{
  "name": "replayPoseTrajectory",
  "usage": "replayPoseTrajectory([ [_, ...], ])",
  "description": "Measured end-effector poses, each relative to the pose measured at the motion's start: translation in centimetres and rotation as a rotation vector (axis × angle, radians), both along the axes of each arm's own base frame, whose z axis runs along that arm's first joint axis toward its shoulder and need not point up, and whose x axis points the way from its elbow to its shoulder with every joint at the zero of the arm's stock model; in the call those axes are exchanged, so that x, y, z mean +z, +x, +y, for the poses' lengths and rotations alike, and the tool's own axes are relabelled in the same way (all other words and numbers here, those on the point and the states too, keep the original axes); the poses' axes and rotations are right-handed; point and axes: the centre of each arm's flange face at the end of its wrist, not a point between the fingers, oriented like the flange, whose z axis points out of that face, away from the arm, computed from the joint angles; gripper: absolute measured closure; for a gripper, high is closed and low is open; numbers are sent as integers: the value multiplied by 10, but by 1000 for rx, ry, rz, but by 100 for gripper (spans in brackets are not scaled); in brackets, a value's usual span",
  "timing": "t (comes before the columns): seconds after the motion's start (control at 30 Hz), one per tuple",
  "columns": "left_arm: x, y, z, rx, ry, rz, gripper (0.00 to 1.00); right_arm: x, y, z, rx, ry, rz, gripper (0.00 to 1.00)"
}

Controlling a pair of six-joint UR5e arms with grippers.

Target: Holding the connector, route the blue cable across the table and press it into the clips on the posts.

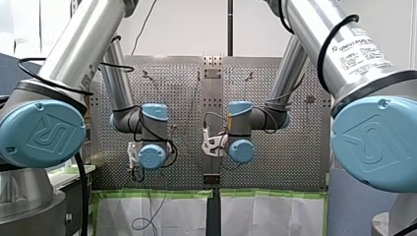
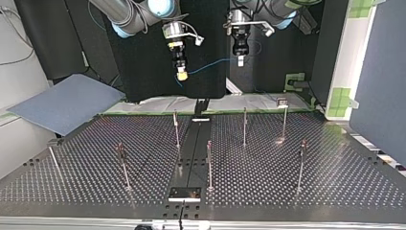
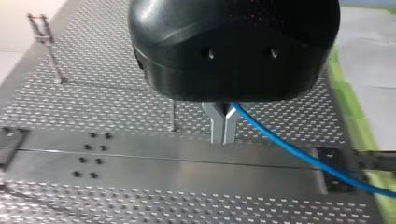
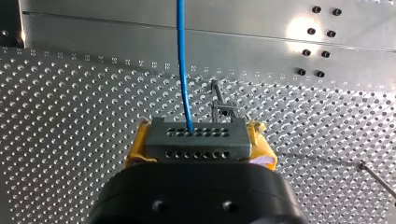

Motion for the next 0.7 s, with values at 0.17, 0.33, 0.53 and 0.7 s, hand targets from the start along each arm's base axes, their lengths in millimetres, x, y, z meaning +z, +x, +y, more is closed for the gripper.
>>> replayPoseTrajectory([
  [0.17,-7,-2,1,-1,14,22,100,0,0,0,0,0,0,100],
  [0.33,-8,-3,2,-1,16,25,100,0,0,0,0,0,0,100],
  [0.53,-8,-3,2,-1,16,25,100,0,0,0,0,0,0,100],
  [0.7,-8,-3,2,-1,16,26,100,0,0,0,0,0,1,100],
])
